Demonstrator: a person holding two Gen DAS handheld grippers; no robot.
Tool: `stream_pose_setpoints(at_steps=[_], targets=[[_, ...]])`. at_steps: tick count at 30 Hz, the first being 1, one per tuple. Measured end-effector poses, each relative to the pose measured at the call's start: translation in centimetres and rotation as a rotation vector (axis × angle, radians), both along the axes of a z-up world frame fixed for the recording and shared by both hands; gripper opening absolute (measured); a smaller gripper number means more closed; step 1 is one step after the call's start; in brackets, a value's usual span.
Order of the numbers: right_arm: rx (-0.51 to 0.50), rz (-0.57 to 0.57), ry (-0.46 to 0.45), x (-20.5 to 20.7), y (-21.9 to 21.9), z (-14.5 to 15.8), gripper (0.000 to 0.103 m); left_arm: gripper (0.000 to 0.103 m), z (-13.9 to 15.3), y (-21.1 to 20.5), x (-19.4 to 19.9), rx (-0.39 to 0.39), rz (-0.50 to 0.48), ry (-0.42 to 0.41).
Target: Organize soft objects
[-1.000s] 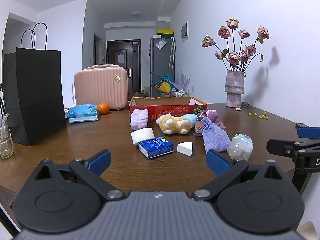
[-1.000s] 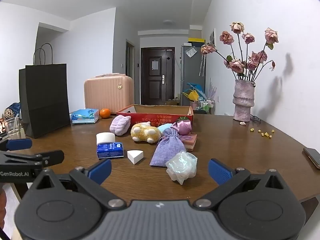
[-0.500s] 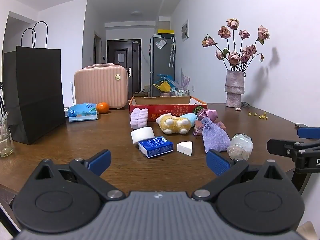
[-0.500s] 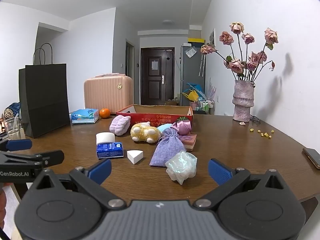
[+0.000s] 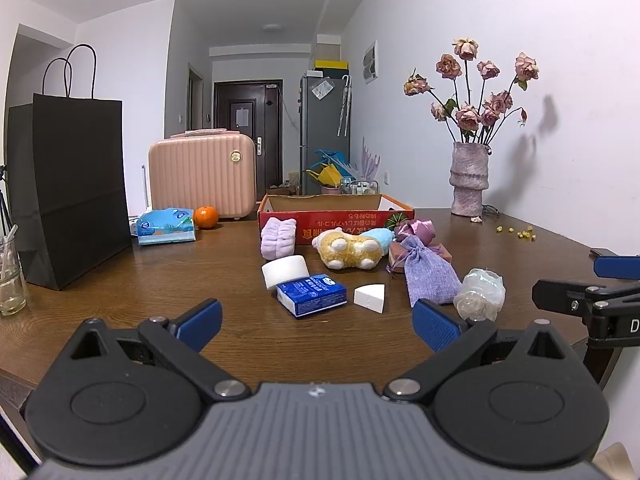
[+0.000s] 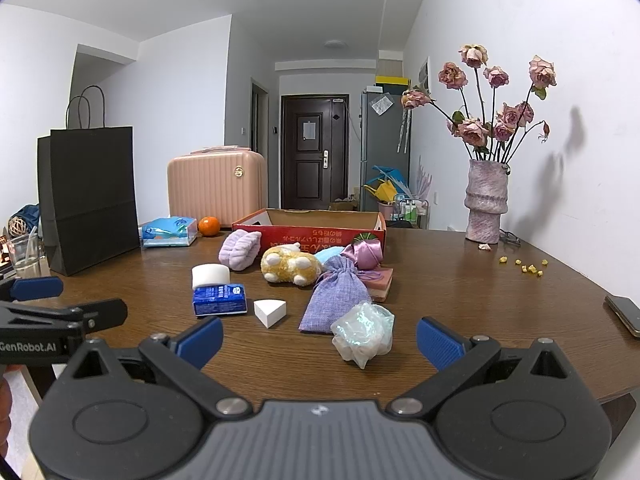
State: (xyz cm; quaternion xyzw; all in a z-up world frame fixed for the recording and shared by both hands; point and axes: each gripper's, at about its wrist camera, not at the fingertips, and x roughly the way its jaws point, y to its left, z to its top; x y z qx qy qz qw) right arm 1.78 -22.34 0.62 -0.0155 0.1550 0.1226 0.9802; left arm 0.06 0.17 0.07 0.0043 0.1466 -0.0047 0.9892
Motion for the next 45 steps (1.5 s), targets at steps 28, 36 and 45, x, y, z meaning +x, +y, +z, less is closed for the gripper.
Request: stream_pose_setpoints(at_steps=[28, 36, 45], targets=[[-0.004, -0.001, 0.001, 0.07, 0.04, -0.02, 0.103, 0.103, 0.29, -0.08, -0.39, 0.004, -0.003, -0.009], [-0.005, -0.002, 0.000, 0.09, 0.04, -0.01, 0.103, 0.103, 0.27, -0.09, -0.40, 0.004, -0.003, -0.010], [-0.006, -0.002, 0.001, 0.11, 0.06, -0.01, 0.103, 0.103, 0.26, -0.12, -0.42, 0.005, -0.003, -0.009]])
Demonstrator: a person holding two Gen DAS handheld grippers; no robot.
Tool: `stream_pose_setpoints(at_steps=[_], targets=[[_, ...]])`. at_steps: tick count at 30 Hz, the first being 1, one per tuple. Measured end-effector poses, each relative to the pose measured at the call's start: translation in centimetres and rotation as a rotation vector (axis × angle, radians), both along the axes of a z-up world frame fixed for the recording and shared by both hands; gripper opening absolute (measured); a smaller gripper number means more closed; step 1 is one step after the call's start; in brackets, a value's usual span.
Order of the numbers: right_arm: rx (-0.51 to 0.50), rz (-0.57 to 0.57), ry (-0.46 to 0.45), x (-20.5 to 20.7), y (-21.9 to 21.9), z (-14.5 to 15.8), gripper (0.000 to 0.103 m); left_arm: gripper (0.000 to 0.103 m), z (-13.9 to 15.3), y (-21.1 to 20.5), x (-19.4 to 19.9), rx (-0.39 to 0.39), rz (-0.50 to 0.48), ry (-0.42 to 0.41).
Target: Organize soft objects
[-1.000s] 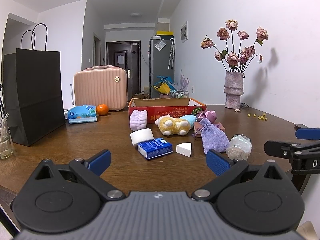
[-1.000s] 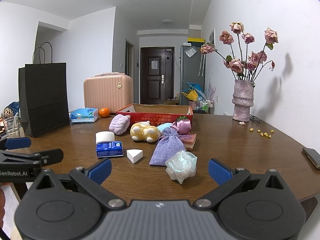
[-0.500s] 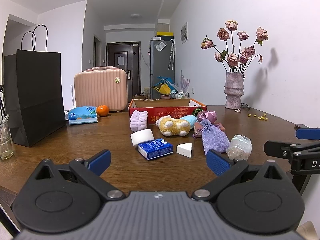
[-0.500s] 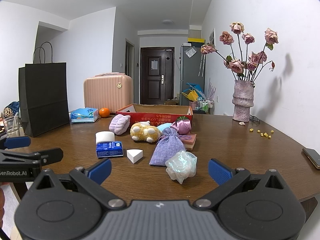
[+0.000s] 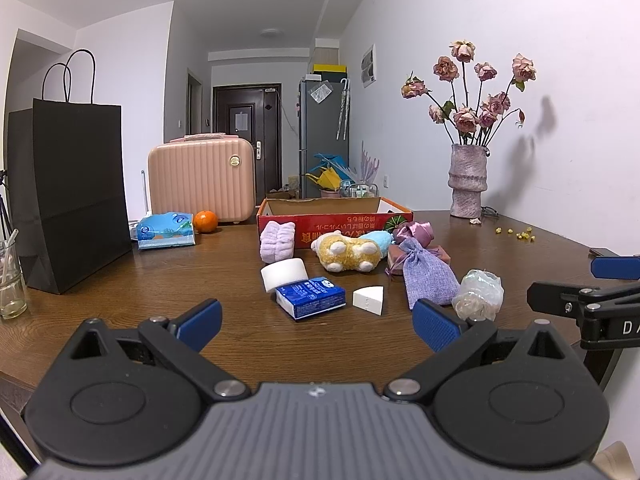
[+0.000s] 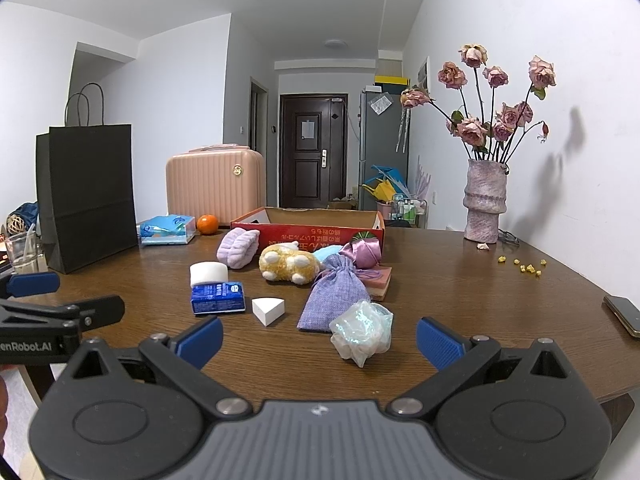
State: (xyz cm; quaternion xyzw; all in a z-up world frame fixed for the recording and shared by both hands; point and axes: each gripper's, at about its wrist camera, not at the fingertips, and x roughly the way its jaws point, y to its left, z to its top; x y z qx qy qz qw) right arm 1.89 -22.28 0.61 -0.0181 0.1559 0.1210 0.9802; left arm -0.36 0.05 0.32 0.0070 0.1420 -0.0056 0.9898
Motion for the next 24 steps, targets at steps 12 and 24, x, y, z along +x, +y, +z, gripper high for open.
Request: stream_pose_setpoints(at_steps=[12, 24], targets=[[-0.005, -0.004, 0.006, 0.08, -0.23, -0.25, 0.103, 0.103, -0.06, 0.11, 0.23, -0.003, 0.003, 0.010], [-0.021, -0.005, 0.020, 0.71, -0.02, -0.44, 0.103, 0.103, -0.60, -0.07, 0.62, -0.004, 0.001, 0.024]])
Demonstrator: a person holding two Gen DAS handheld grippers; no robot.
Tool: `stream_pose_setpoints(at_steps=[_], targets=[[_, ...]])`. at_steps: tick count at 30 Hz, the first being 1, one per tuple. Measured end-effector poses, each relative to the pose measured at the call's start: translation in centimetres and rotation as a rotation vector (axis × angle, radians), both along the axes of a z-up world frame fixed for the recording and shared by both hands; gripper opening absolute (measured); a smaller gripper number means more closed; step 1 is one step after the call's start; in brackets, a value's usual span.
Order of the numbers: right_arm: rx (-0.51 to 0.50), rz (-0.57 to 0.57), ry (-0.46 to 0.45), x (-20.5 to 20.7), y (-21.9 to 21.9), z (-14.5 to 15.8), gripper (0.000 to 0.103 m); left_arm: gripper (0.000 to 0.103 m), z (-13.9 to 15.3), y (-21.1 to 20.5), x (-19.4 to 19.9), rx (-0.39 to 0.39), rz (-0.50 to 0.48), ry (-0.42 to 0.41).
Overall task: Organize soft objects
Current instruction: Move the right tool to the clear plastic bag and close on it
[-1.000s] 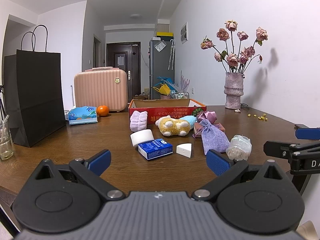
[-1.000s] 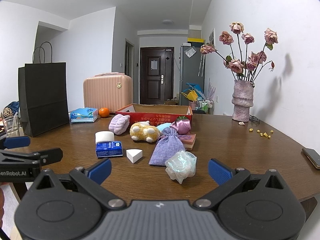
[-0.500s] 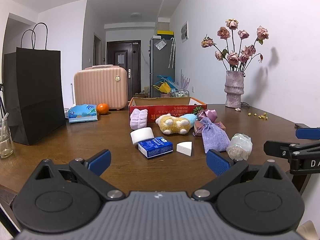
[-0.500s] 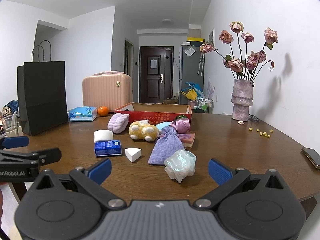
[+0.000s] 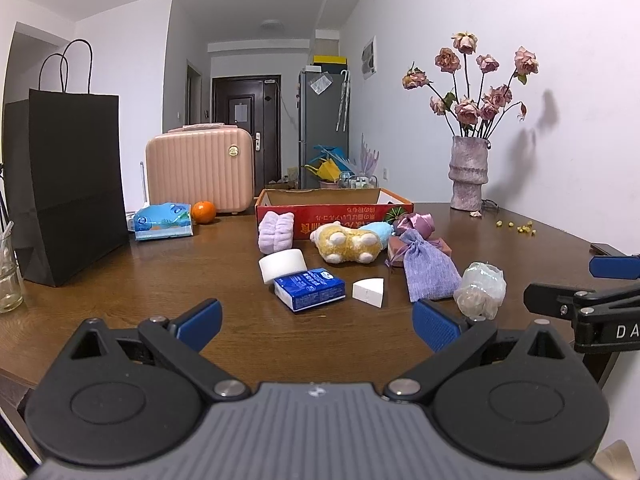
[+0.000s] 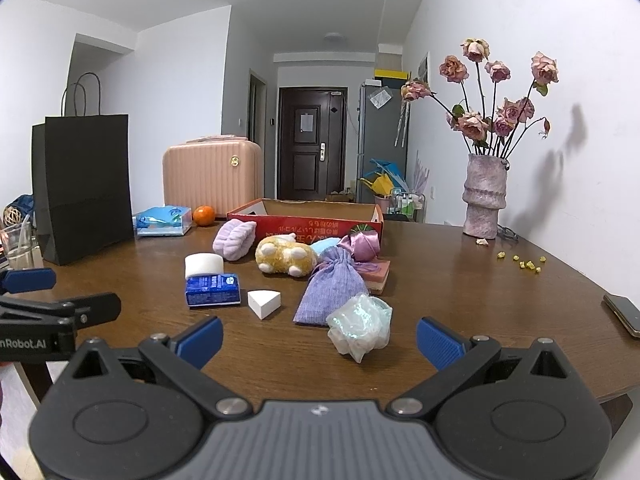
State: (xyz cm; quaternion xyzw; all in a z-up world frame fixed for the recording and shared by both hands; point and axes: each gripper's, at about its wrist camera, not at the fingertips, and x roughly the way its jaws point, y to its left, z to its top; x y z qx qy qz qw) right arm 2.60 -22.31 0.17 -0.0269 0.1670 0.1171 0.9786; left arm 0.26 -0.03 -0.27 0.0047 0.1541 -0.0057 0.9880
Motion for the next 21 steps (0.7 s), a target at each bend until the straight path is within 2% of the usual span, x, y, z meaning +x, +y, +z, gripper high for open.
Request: stream_pose_setpoints(at_steps=[10, 21], targets=[[-0.020, -0.005, 0.001, 0.6, 0.3, -0.3, 0.103, 0.103, -0.4, 0.0, 1.3, -0.006, 0.002, 0.022], [-0.022, -0.019, 0.048, 2.9, 0.0, -1.3, 0.103, 0.103, -1.0, 0.1, 4.1, -0.008, 0.009, 0.071]])
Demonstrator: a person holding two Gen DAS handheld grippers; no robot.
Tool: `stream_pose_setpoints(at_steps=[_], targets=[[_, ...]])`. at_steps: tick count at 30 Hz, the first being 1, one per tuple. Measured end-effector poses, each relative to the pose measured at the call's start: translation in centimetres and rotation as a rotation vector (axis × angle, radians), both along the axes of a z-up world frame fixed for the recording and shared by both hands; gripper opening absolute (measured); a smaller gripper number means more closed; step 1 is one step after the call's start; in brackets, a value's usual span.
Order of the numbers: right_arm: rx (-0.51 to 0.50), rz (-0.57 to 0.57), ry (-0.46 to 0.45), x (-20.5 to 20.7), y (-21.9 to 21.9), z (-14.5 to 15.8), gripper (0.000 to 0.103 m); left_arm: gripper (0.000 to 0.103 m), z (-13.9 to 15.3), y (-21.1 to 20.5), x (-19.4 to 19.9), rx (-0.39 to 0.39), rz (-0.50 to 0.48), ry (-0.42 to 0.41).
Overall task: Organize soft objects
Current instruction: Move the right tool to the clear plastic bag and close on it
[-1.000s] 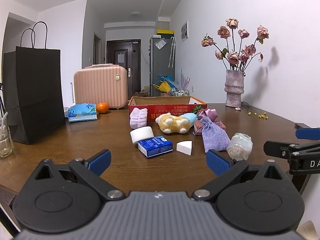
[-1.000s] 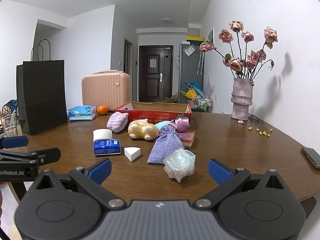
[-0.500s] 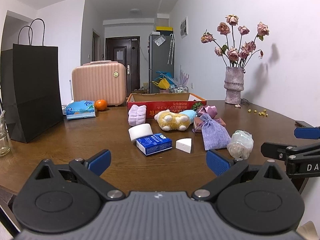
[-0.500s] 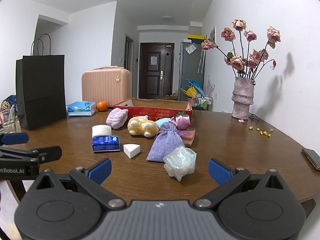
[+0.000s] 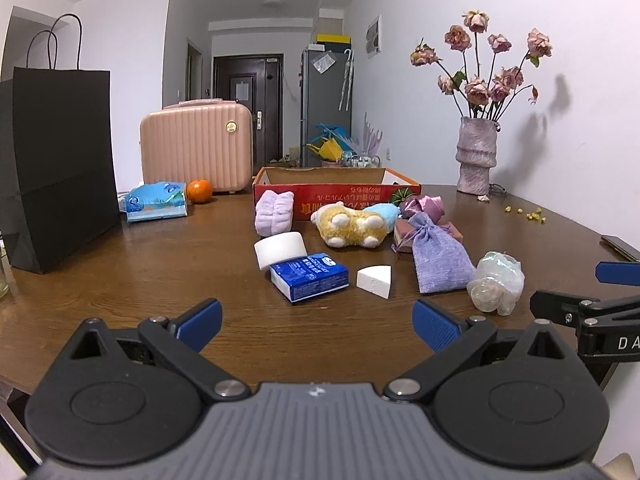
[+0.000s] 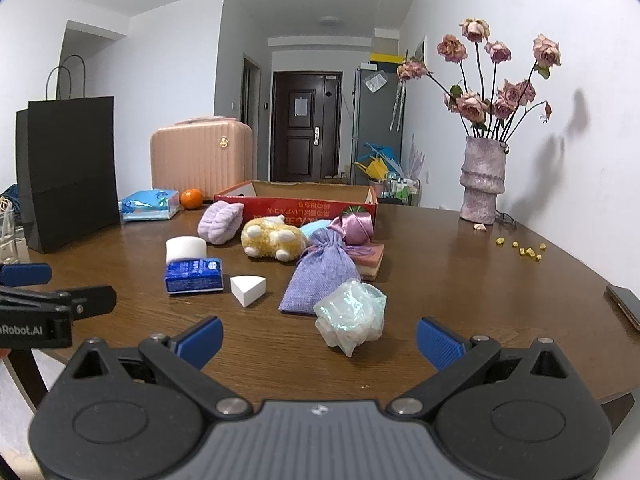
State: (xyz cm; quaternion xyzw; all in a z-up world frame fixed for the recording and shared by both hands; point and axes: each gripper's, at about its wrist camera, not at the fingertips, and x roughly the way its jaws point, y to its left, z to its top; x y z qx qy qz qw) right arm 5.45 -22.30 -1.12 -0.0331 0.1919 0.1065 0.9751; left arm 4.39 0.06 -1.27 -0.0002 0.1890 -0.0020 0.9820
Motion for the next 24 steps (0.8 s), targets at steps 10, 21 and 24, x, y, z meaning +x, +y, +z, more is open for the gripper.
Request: stream_pose_setpoints(at_steps=[10, 21, 24], targets=[[-0.002, -0.005, 0.043, 3.2, 0.0, -0.6, 0.103, 0.103, -0.2, 0.1, 2.8, -0.005, 0.000, 0.030], [-0.004, -0.014, 0.098, 6.6, 0.1, -1.7, 0.102, 0.103, -0.8, 0.2, 6.1, -0.004, 0.005, 0.077], [-0.009, -0.011, 0.113, 7.5, 0.2, -2.0, 0.102, 0.103, -1.0, 0.3, 6.9, -0.007, 0.010, 0.089]])
